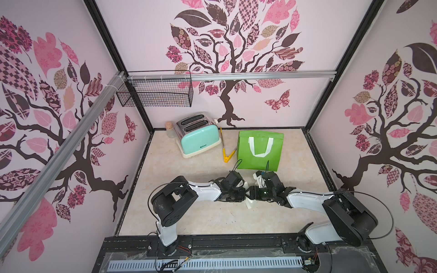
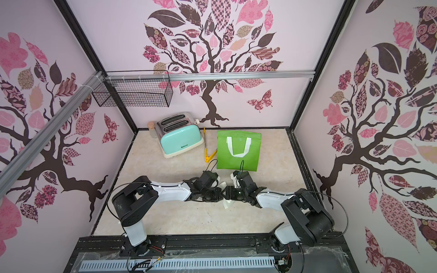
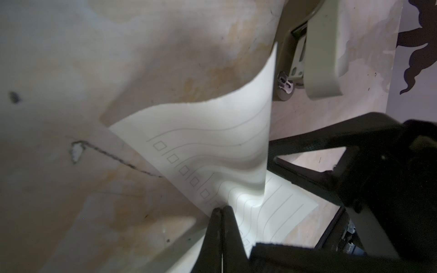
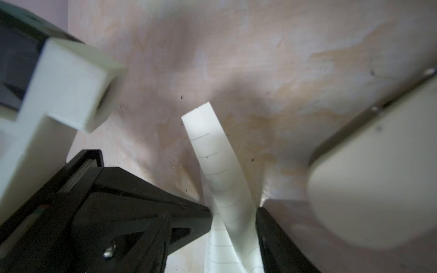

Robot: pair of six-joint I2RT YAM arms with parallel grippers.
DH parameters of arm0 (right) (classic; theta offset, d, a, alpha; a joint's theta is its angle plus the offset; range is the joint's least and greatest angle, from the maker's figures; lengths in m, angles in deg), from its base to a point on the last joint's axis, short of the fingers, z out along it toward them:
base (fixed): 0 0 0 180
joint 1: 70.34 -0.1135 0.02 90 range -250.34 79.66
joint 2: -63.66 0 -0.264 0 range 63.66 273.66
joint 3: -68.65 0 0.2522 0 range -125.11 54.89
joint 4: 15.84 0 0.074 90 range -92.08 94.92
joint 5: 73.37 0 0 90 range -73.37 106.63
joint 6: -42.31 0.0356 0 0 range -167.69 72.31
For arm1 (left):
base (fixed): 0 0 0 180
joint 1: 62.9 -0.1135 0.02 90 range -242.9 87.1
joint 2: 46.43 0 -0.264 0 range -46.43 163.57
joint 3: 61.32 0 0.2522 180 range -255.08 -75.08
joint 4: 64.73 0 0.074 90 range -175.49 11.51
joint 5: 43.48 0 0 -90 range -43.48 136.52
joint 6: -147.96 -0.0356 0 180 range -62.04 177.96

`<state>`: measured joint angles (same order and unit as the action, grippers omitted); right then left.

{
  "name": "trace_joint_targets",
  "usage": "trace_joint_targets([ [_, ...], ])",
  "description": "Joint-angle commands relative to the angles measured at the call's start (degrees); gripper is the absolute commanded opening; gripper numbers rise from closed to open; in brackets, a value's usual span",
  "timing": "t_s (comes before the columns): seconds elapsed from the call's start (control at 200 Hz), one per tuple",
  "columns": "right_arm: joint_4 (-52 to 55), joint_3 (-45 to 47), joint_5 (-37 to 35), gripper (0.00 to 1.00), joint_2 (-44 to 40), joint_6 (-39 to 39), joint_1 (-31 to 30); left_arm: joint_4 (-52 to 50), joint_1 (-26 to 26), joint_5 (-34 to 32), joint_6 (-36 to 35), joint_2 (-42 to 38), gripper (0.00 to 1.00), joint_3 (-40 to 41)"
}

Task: Staple the receipts to the bags
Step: Pick up the receipt from the center of the board.

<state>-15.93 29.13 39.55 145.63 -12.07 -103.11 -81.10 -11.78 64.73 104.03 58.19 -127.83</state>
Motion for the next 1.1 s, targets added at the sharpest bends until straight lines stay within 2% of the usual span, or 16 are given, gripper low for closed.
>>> trace_joint_targets([
  [0.0, 2.69, 2.28, 3.45, 0.56, 2.06, 1.94, -0.80, -0.60, 0.48, -0.04, 0.13, 0.94, 0.00, 0.64],
  [0.055, 2.92, 2.22, 3.30, 0.54, 1.96, 1.91, -0.80, -0.63, 0.48, -0.11, 0.06, 0.94, 0.00, 0.79],
  [0.13, 3.37, 2.19, 2.93, 0.44, 1.96, 1.91, -0.80, -0.86, 0.39, -0.33, -0.09, 0.69, 0.00, 0.80],
  [0.33, 5.10, 2.20, 1.50, 0.28, 1.03, 1.34, -0.80, -2.04, -0.58, -1.08, -0.70, -1.12, 0.00, 1.18],
  [0.46, 6.46, 2.12, 0.30, 0.00, -2.29, 1.21, -0.71, -2.87, -3.24, -1.27, -0.74, -4.51, 0.00, 2.82],
  [0.55, 6.78, 1.85, 0.42, 0.01, -4.50, 1.07, -0.71, -3.19, -5.71, -0.82, -0.78, -8.15, 0.00, 4.23],
  [0.67, 7.96, 0.53, 2.22, 0.02, -6.77, 1.08, -0.63, -2.46, -8.23, 0.89, -0.62, -12.79, 0.11, 5.37],
  [0.805, 8.98, -0.90, 4.09, 0.02, -10.04, 1.34, -0.66, 1.97, -8.83, 4.37, 0.94, -16.55, 0.39, 5.82],
  [0.855, 8.97, -1.46, 5.18, 0.03, -11.14, 1.65, -0.71, 4.40, -8.88, 5.84, 2.09, -17.18, 0.45, 5.91],
  [0.996, 8.84, -3.44, 8.19, 0.04, -12.60, 2.50, -0.71, 8.26, -9.25, 9.02, 4.04, -17.08, 0.50, 5.43],
  [1.096, 8.68, -4.51, 9.06, 0.04, -13.50, 3.18, -0.71, 7.63, -9.41, 9.62, 3.77, -16.51, 0.49, 4.92],
])
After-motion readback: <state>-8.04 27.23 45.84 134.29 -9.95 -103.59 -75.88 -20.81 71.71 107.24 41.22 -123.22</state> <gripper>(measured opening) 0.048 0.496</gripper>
